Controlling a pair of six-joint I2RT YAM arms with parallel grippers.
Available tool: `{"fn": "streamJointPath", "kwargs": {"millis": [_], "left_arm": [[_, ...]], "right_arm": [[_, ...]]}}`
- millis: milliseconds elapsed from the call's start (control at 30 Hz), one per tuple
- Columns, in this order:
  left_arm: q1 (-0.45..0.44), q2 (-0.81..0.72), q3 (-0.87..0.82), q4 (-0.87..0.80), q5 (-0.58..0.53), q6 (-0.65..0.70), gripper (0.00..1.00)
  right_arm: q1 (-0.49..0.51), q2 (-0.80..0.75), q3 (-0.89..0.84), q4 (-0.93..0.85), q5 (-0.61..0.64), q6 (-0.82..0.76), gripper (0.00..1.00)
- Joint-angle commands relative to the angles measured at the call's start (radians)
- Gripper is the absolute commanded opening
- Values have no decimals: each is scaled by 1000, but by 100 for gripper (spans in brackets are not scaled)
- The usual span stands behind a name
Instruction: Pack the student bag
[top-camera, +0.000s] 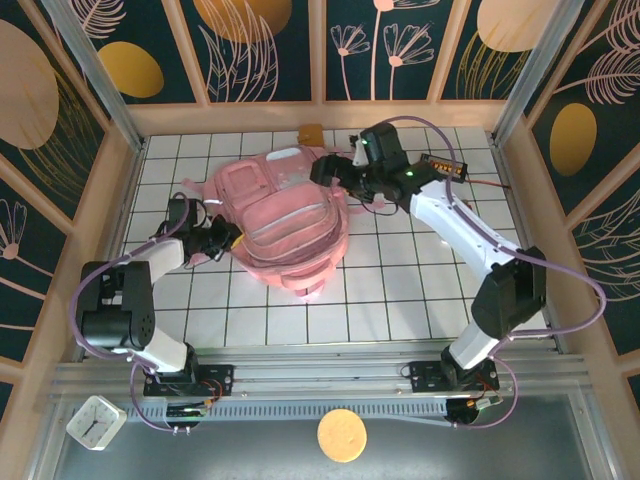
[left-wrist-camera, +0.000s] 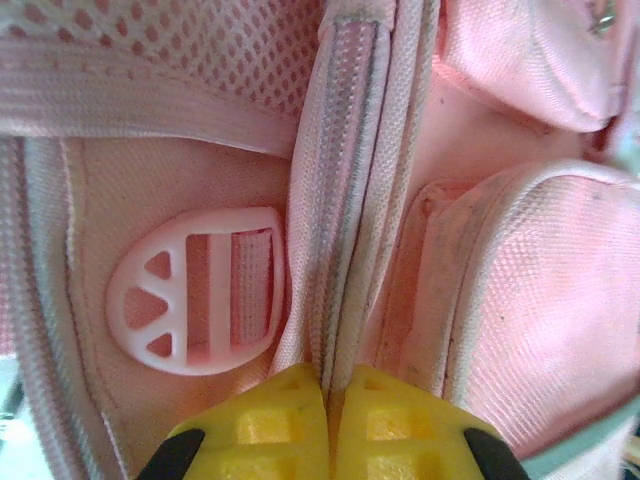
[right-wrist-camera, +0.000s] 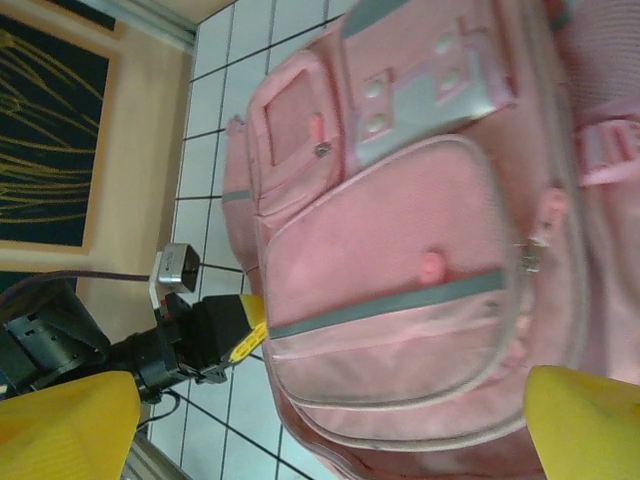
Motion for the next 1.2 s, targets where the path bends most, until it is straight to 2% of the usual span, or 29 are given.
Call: {"fn": "streamJointPath", "kwargs": {"millis": [0, 100, 200, 400, 567, 800, 1167], "left_arm": [[-2, -102, 7, 180, 83, -217, 0], [-20, -179, -2, 261, 64, -383, 0], [-63, -247, -32, 344, -7, -552, 0], [-186, -299, -38, 389, -188, -735, 0], [-247, -323, 20, 321, -304, -756, 0], [-299, -318, 66, 308, -354, -784, 0], [-403, -299, 82, 330, -438, -829, 0]], "right_arm": [[72, 83, 125, -121, 70, -53, 90], [118, 148, 210, -210, 132, -53, 81], [166, 190, 265, -261, 207, -54, 81], [275, 260, 372, -363, 380, -38, 74], [343, 314, 456, -470, 489, -21, 69], [390, 316, 394, -469, 513, 12, 64], [410, 396, 498, -582, 591, 32, 61]]}}
